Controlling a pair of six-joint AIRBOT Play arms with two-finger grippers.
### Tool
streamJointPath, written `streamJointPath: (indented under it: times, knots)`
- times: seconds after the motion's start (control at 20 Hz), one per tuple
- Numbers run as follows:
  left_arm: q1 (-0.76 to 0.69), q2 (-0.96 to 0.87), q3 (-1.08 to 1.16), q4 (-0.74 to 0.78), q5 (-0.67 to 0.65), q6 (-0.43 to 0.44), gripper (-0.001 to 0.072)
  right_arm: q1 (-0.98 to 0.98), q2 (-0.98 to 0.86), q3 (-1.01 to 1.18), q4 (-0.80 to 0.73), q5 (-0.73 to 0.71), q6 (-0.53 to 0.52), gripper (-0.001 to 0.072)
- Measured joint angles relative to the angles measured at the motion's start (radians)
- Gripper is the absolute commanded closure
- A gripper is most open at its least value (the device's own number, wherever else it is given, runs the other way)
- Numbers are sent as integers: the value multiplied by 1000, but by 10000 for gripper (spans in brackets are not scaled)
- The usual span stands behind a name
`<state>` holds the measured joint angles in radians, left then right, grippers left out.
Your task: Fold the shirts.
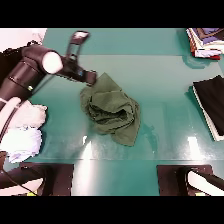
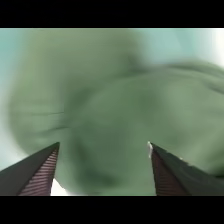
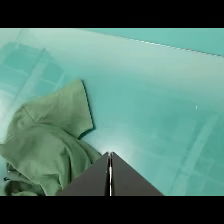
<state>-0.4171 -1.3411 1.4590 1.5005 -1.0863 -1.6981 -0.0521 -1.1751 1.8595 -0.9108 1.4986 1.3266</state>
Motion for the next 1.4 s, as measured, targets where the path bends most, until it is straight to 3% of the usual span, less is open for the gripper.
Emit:
streamJointPath:
  times: [0.1,0.4,0.8,1.0,1.1,1.4]
  knots:
    - [128,-20,-45,-41,2,19,231,0,0,0,-1,2,0,695]
    - [321,-169,-149,-216,46,108,231,0,0,0,0,4,0,695]
    - [355,-302,-168,-465,135,230,232,0,-1,-3,-1,5,0,695]
    - [345,-319,-168,-513,154,268,237,0,-2,-4,-5,5,0,695]
    - [336,-324,-169,-520,161,277,670,0,-2,-4,-6,5,0,695]
    - [329,-320,-82,-520,126,290,684,0,27,-219,-9,7,19,694]
